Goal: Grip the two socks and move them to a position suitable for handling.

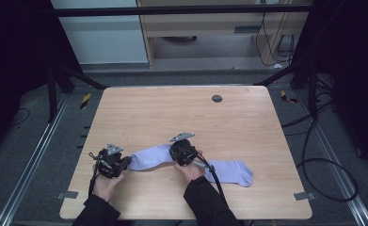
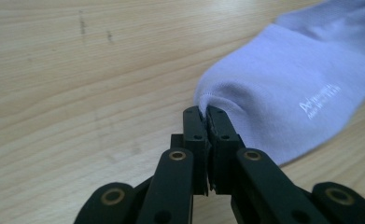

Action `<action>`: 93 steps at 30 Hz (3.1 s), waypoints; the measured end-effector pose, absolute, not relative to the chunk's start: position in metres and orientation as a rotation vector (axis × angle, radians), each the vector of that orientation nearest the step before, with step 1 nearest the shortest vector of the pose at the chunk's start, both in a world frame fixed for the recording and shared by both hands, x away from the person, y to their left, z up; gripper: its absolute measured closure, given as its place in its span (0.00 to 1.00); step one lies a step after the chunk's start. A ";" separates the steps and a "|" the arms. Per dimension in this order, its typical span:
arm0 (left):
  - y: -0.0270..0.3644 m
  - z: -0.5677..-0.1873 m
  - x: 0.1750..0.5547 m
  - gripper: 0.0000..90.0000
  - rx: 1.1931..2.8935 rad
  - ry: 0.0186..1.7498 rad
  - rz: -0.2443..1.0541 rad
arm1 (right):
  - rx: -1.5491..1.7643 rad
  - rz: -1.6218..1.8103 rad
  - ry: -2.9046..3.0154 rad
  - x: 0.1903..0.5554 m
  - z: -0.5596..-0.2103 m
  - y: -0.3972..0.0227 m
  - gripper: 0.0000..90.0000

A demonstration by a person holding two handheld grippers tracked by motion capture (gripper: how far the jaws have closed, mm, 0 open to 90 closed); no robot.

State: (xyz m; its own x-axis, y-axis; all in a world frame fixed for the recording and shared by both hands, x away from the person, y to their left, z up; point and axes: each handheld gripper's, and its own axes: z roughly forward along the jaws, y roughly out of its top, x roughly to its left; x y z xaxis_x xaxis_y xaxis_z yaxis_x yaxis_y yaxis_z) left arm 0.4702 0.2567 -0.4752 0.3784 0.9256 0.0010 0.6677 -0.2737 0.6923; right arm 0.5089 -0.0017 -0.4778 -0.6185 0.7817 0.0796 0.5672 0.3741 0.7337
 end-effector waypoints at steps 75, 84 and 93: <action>0.070 -0.466 0.464 0.55 2.171 0.915 0.400 | 1.469 0.935 2.128 0.435 -0.481 -0.247 0.55; 0.045 -0.477 0.464 0.61 2.226 0.879 0.360 | 1.478 0.879 2.155 0.433 -0.485 -0.248 0.65; 0.033 -0.486 0.465 0.69 2.252 0.892 0.339 | 1.498 0.841 2.198 0.433 -0.488 -0.248 0.74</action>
